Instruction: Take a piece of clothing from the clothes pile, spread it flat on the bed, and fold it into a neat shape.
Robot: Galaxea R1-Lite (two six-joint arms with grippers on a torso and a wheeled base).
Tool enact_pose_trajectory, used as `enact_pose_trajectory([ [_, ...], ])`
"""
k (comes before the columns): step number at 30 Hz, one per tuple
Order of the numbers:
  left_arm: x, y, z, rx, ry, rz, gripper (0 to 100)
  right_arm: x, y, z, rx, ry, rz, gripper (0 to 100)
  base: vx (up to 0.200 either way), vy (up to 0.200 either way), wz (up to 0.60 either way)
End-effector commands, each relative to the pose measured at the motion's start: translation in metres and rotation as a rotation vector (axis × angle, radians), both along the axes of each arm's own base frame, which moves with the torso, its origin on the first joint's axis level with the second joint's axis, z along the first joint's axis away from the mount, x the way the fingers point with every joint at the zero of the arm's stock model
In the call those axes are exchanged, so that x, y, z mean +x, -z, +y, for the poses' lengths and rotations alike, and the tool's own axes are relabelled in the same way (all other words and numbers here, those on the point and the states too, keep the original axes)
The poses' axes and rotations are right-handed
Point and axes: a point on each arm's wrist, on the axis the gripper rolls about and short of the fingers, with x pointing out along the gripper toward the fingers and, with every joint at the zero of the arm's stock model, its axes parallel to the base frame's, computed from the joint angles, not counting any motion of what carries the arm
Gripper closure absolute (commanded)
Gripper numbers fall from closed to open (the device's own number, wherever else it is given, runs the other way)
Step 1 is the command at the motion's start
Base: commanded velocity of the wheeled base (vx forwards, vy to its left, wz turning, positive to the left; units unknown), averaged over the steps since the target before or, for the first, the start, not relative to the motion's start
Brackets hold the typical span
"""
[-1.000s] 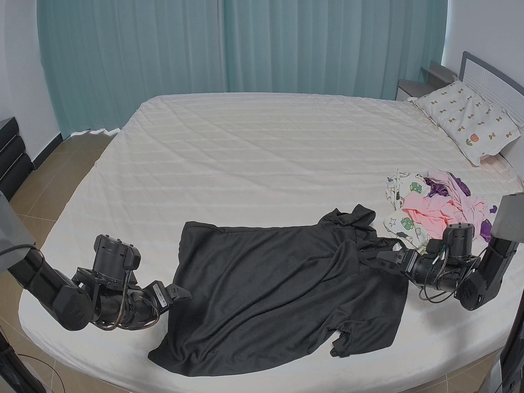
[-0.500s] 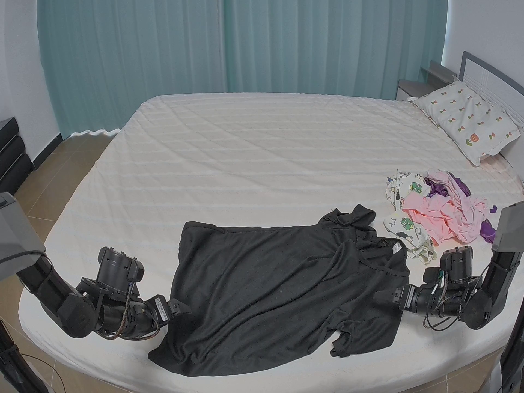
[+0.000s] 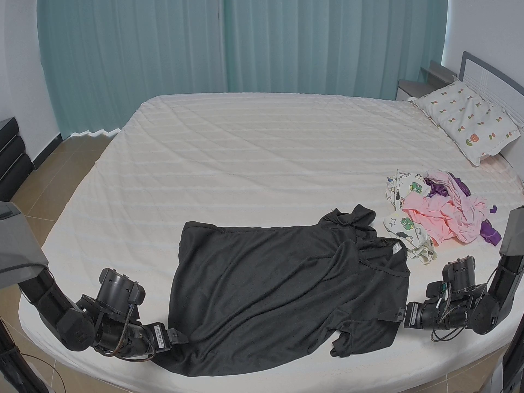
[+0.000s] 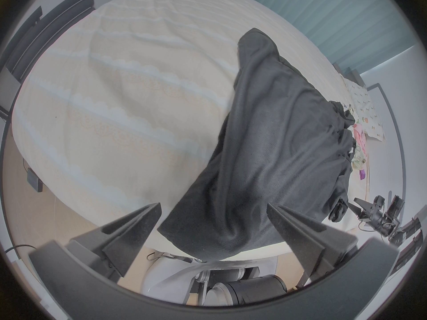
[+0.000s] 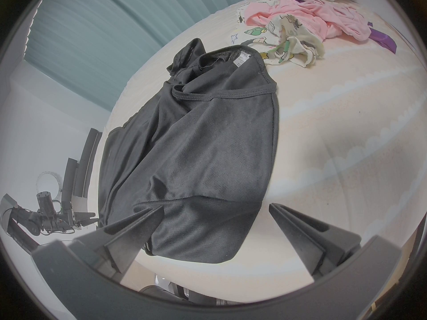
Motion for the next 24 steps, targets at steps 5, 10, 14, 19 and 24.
enact_pose_trajectory([
  [5, -0.003, 0.001, -0.013, -0.015, 0.01, 0.008, 0, -0.004, -0.001, 0.001, -0.007, -0.018, 0.0, 0, -0.04, 0.0, 0.0],
  [10, -0.004, 0.001, -0.014, -0.014, 0.018, 0.011, 0, -0.006, 0.003, 0.005, -0.009, -0.037, 0.021, 0, -0.2, 0.0, 0.0],
  [14, -0.003, 0.0, -0.014, -0.015, 0.016, 0.008, 0, -0.005, 0.01, 0.008, -0.009, -0.047, 0.044, 0, -0.15, 0.0, 0.0],
  [19, 0.006, 0.0, -0.016, -0.033, -0.009, -0.011, 0, 0.008, 0.012, 0.011, 0.013, -0.029, 0.011, 0, 0.0, 0.0, 0.0],
  [24, 0.029, 0.006, -0.025, -0.109, -0.158, -0.056, 0, 0.02, 0.011, 0.018, 0.095, 0.046, -0.027, 0, 0.0, 0.0, 0.0],
])
